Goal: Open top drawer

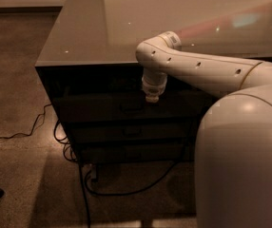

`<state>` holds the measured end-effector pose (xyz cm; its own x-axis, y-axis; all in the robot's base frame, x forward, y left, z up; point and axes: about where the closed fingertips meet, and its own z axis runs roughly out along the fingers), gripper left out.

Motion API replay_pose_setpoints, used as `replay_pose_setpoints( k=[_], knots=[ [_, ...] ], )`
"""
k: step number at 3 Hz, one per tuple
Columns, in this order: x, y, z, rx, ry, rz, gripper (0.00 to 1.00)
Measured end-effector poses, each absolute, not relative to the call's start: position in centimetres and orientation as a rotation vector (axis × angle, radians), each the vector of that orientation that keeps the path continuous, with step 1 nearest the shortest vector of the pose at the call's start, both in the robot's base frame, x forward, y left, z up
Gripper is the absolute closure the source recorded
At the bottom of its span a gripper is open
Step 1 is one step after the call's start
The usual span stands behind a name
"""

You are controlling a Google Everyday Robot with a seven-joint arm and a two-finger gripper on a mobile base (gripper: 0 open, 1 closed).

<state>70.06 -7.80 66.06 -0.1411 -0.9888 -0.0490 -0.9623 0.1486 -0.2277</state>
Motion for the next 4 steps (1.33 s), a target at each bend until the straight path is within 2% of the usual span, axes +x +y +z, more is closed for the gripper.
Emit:
replay_pose_setpoints(
  k=[1,2,4],
  knots=[
    [70.0,-7.8,67.0,-1.925,2.232,-0.21,1.0],
    [70.0,-7.8,67.2,-1.925,2.232,-0.21,0.81],
    [68.9,-8.6,68.6,-1.898,2.252,-0.218,0.35]
  ],
)
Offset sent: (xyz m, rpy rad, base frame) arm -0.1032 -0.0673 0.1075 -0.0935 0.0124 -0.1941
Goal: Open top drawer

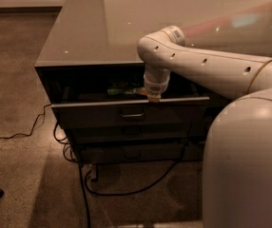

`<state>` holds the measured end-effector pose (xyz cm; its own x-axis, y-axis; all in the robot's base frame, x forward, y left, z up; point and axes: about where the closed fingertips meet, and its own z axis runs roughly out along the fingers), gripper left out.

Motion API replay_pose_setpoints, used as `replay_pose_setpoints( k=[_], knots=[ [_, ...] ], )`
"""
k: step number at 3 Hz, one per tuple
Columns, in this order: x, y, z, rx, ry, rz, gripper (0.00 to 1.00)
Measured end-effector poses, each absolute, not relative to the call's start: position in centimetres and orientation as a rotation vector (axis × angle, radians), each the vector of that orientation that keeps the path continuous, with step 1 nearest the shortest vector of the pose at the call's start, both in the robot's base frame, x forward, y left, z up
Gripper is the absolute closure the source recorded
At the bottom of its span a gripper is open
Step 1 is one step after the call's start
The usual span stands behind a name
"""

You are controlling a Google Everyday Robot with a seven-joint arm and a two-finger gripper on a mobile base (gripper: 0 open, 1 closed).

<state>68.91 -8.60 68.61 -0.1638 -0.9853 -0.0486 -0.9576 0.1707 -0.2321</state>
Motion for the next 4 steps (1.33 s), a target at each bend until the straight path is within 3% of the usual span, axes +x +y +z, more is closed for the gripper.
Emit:
replay_pose_setpoints(
  k=[1,2,4],
  knots=[
    [68.9,-8.6,68.6,-1.898,2.252,-0.218,0.12],
    [68.9,-8.6,68.6,-1.898,2.252,-0.218,0.0],
    [68.3,-7.6,66.9,-1.946,2.228,-0.193,0.0]
  ],
)
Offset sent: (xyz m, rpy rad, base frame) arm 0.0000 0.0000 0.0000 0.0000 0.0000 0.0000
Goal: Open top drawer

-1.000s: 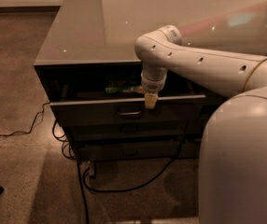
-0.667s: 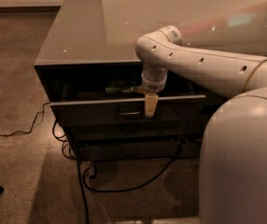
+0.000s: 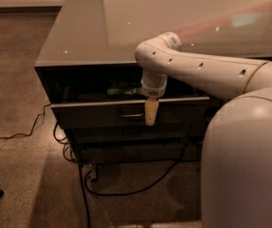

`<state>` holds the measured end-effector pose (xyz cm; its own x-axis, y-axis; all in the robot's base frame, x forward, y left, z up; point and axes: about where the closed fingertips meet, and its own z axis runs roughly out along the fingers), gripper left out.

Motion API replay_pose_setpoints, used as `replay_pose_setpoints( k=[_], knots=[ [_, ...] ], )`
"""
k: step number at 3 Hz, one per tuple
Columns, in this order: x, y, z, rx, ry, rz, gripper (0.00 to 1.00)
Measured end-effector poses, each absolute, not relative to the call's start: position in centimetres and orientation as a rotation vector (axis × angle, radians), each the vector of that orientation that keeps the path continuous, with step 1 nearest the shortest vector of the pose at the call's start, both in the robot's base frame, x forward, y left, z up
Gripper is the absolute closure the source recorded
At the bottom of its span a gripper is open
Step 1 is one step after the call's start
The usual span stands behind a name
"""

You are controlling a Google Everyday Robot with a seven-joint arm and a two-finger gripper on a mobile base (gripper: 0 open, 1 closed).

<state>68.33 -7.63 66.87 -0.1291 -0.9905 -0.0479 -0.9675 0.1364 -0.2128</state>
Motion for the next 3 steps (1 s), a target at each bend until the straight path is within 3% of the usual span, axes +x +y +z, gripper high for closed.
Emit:
replay_pose_setpoints(
  k=[2,3],
  knots=[
    [66.3,-6.9,63.3,-2.014,2.166,0.001,0.0],
    [65.3,-7.8,62.1,-2.031,2.213,0.024,0.19]
  ],
)
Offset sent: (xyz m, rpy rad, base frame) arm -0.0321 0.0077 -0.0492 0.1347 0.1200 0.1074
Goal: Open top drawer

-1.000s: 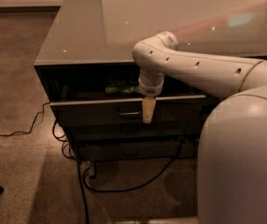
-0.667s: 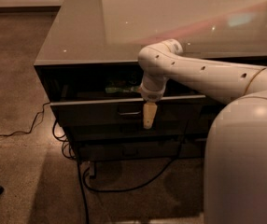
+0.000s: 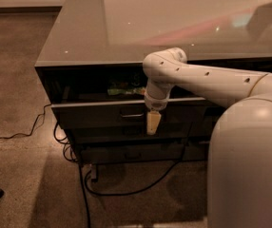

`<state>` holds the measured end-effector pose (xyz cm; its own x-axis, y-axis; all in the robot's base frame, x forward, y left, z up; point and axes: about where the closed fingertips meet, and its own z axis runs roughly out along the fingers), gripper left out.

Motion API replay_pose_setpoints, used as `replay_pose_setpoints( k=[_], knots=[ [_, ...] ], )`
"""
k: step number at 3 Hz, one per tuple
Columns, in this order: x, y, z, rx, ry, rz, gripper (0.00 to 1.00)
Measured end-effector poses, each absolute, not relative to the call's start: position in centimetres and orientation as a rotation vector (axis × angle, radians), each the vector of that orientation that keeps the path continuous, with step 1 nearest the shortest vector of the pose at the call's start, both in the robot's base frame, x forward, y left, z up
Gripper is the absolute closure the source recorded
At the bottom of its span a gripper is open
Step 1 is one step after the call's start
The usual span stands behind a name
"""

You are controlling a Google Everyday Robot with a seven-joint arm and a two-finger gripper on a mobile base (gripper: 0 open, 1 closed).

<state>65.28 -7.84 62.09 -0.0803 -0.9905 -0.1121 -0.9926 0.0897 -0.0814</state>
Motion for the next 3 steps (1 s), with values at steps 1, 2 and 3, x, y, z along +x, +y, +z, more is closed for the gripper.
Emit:
replay_pose_setpoints(
  k=[1,2,3],
  knots=[
    [64.59,-9.02,61.92,-2.029,2.261,0.01,0.41],
    [64.59,-9.03,62.51,-2.029,2.261,0.01,0.65],
    [64.47,-9.07,62.64,-2.029,2.261,0.01,0.88]
  ],
)
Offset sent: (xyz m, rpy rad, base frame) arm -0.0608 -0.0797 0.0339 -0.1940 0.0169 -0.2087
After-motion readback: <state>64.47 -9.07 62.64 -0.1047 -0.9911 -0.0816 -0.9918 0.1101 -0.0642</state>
